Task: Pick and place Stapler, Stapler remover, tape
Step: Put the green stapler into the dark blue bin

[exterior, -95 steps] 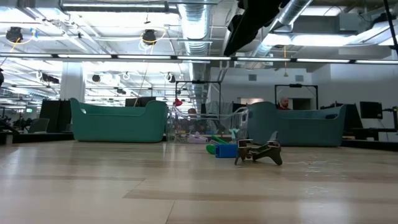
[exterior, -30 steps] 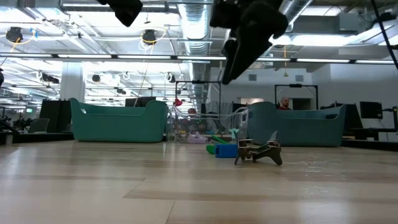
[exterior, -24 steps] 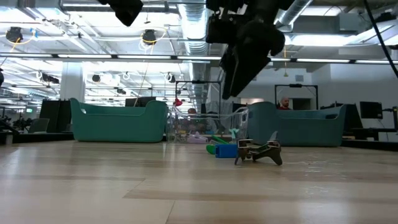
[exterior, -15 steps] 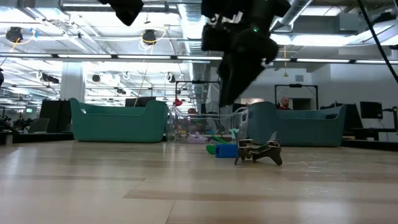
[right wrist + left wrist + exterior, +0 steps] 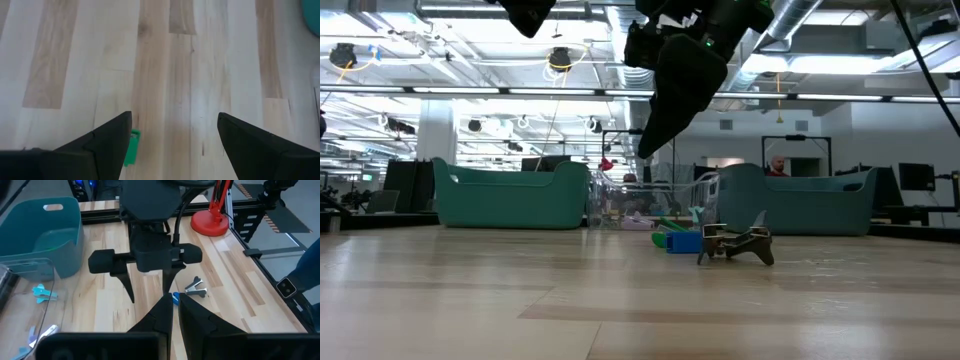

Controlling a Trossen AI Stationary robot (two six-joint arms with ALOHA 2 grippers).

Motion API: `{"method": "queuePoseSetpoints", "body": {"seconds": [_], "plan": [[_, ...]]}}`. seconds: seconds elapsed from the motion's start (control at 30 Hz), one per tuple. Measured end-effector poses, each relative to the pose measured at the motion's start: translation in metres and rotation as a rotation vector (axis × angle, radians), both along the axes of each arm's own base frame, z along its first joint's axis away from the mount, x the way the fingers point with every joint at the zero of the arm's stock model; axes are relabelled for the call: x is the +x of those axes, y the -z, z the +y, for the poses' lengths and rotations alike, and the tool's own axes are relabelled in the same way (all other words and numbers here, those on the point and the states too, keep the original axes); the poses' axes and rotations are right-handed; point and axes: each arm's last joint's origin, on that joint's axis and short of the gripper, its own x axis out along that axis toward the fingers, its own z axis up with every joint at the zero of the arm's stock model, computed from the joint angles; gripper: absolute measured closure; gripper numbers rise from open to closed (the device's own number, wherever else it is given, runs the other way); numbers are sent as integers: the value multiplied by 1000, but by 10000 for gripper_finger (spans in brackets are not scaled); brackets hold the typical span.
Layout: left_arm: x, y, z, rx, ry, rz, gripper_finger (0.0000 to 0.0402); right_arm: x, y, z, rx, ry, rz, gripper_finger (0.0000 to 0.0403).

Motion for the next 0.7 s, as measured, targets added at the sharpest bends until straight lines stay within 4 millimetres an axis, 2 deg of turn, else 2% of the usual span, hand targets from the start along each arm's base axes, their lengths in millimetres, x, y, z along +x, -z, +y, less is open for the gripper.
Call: {"method": "queuePoseSetpoints", "body": {"seconds": [0.7], "plan": [[1, -2, 0, 3, 0, -21, 380, 1, 0, -19, 17, 40, -3, 117]]}}
